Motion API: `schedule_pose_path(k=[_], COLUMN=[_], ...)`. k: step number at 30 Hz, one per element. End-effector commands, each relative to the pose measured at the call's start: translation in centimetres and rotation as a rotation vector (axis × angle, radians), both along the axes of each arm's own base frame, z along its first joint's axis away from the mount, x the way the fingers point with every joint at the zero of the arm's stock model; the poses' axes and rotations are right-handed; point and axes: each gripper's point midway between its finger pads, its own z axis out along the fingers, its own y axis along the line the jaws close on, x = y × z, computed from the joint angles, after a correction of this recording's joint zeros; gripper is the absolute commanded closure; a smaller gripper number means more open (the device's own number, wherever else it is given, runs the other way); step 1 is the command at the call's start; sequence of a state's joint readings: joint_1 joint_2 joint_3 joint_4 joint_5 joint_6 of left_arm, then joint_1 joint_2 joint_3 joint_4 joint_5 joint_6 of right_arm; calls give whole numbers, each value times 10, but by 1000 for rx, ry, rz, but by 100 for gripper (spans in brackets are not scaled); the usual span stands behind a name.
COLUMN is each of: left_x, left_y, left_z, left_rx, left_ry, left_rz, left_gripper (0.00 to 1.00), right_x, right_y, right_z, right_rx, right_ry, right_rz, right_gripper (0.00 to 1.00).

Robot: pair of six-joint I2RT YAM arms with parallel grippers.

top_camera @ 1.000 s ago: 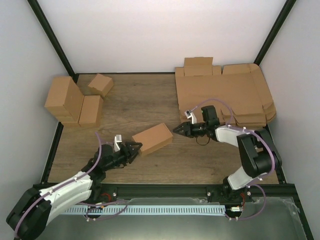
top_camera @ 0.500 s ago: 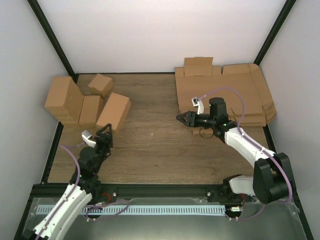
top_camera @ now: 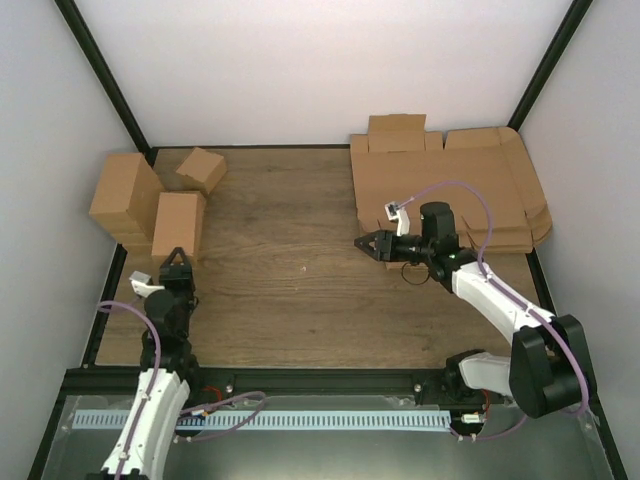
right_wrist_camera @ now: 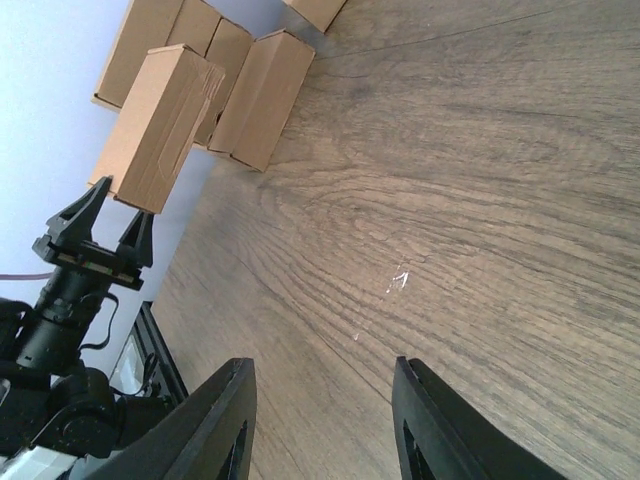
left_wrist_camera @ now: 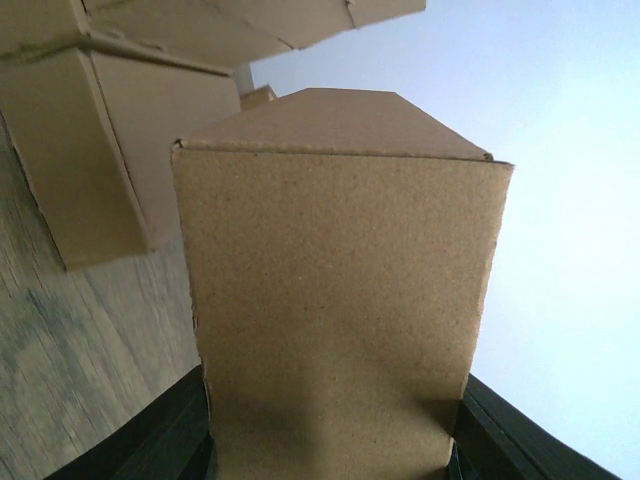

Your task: Fold the paper box

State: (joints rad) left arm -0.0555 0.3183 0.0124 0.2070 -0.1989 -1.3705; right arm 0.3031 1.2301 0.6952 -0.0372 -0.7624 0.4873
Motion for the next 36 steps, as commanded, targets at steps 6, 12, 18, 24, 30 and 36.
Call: schedule_pose_path(k=[6,12,18,24,30,36], left_x=[17,26,31,38,45,54], left_y=[16,25,31,37,42,48], left_z=[11,13,10,-4,-2,0], left_rx=[30,21,19,2,6,-2], left_ry=[-40,-32,-24,13,12,6], left_rz=[-23,-33,-21,-12,6,16], left_gripper=[55,55,55,56,55,55], right_x=[-7,-8,-7,-5,-5,-6], right_y=[0,0,1,2,2,1], right_z=[9,8,8,11,14,17], right_rx=[18,17,18,11,12,7], right_ry=[-19,-19,-19,-19,-18,-18], right_rz=[29,38,42,46,42,41], right_gripper=[60,60,60,61,61,61])
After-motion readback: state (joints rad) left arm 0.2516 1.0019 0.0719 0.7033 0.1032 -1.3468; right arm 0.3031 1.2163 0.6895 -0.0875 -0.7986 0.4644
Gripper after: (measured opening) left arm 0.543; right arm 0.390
